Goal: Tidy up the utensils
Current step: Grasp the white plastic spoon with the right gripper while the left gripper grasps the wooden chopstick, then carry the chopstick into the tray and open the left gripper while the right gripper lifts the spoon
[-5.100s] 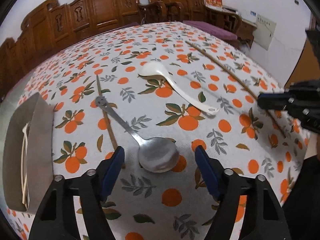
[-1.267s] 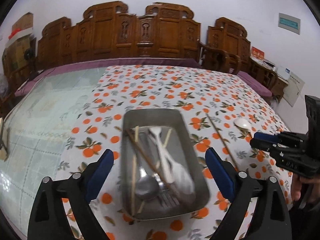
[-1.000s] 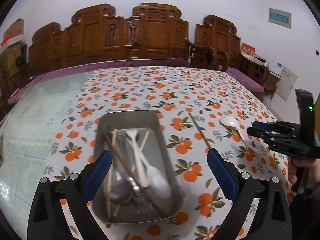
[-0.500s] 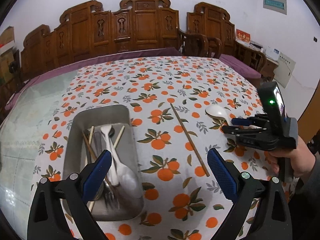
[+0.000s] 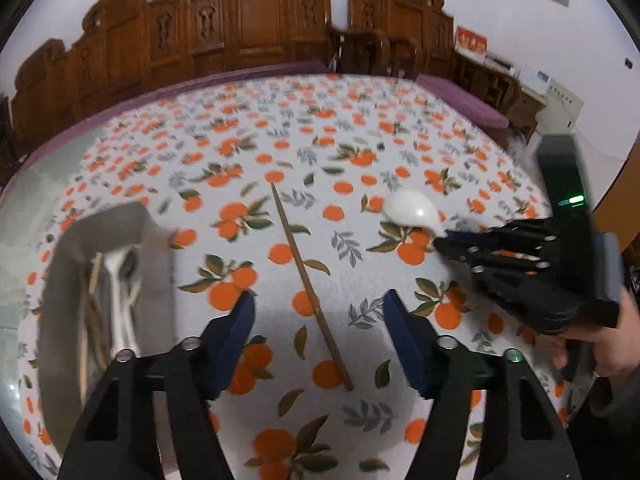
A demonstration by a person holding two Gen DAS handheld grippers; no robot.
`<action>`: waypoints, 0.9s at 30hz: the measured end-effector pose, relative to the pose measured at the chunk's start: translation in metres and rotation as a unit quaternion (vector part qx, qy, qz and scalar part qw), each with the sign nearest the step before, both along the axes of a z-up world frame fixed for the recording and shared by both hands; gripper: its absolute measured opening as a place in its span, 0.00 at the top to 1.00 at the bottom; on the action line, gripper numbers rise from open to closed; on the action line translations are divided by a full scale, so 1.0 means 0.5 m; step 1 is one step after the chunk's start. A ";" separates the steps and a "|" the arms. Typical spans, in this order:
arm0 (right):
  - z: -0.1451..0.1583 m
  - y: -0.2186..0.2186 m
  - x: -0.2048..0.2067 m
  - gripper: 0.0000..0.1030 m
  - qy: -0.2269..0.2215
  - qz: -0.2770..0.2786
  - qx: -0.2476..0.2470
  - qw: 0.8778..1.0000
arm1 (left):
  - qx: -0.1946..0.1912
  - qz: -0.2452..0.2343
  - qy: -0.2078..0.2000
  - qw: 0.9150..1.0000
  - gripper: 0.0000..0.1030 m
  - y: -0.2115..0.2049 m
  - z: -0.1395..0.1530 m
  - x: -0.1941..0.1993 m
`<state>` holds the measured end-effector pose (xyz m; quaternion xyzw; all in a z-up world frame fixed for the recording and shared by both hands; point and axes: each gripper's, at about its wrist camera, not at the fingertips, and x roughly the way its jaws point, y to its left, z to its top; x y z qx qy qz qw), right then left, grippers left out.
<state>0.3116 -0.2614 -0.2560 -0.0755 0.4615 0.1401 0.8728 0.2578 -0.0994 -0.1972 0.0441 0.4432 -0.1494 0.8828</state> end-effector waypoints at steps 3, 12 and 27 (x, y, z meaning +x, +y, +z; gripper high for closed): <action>0.000 -0.001 0.000 0.90 0.000 -0.001 0.001 1.000 | 0.009 0.001 0.023 1.000 0.58 -0.017 -0.035 0.025; 0.001 0.007 0.001 0.90 0.005 0.005 0.002 1.000 | 0.021 0.023 0.039 0.999 0.84 -0.025 -0.080 0.056; 0.036 0.073 -0.022 0.90 -0.008 0.037 0.016 0.999 | 0.015 0.017 0.023 0.999 0.96 0.018 -0.032 0.031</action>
